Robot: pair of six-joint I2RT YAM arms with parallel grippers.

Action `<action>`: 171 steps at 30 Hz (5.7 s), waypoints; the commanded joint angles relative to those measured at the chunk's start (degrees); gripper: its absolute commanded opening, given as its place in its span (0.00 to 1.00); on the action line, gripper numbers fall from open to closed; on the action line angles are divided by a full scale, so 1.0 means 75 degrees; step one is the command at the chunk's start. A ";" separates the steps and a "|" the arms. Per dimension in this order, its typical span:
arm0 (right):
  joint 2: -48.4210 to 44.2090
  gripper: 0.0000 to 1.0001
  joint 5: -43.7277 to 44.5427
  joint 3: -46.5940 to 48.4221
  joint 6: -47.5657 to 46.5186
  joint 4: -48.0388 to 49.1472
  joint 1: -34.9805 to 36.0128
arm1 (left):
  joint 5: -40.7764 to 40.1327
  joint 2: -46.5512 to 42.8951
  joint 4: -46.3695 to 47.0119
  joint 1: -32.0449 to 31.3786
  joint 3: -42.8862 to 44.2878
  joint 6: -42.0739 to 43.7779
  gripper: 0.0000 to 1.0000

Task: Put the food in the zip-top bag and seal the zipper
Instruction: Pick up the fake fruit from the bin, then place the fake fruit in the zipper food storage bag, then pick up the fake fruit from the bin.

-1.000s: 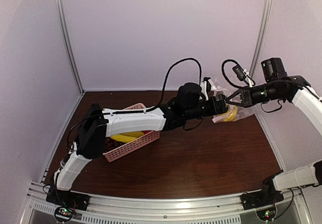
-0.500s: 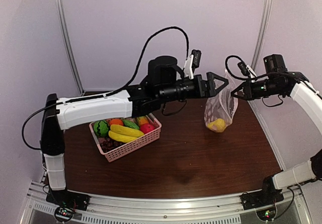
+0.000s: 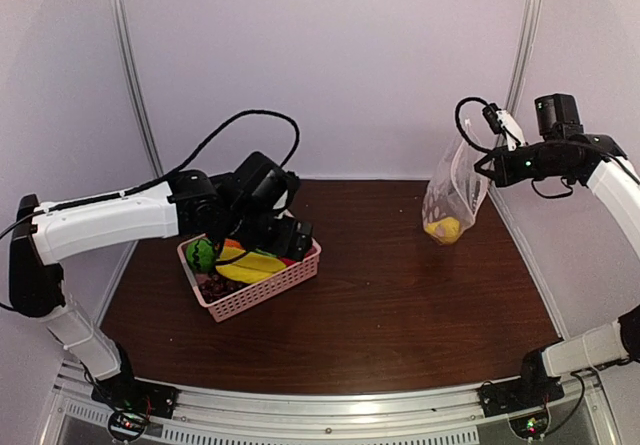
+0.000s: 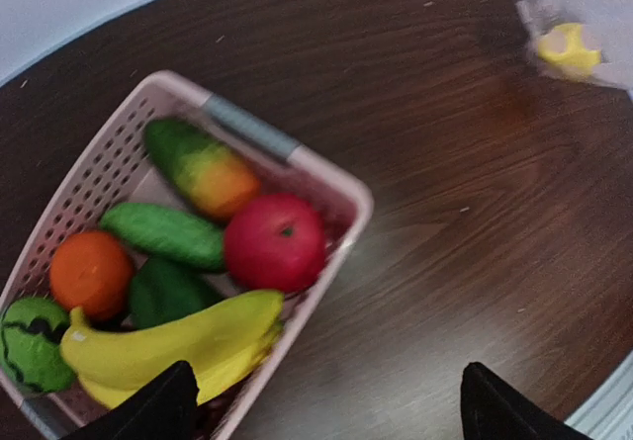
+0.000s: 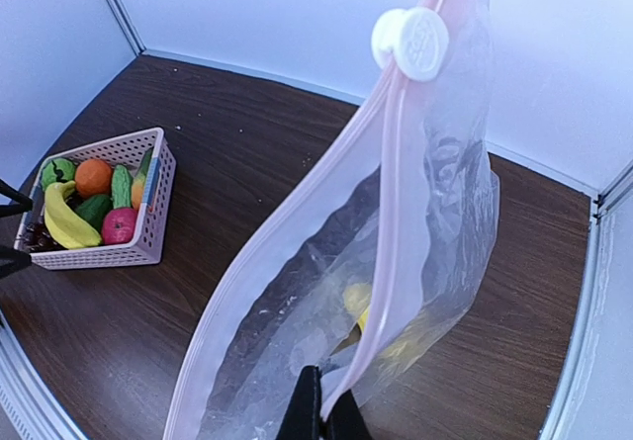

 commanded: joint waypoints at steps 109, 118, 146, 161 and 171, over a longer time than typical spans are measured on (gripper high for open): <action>0.0726 0.00 -0.0041 0.0187 0.1021 0.0002 0.1624 | 0.0882 0.1946 0.6733 0.0050 0.1262 -0.2582 0.50; 0.0500 0.00 -0.0046 0.0254 0.1314 0.0030 0.1618 | -0.0371 0.2554 0.5070 0.0040 0.2005 -0.2817 0.47; 0.0969 0.00 -0.0674 0.1364 0.1397 -0.0191 0.1649 | -0.0139 0.2580 0.7458 -0.1048 0.2149 0.2478 0.98; 0.1018 0.00 -0.0757 0.1188 0.1316 0.0236 0.1075 | -0.1282 -0.0740 0.3447 0.0080 -0.0211 0.0514 0.88; 0.0846 0.00 0.0932 0.1269 0.0474 -0.0048 0.0909 | -0.2041 -0.0969 -0.1593 0.1444 -0.1010 -0.1803 0.89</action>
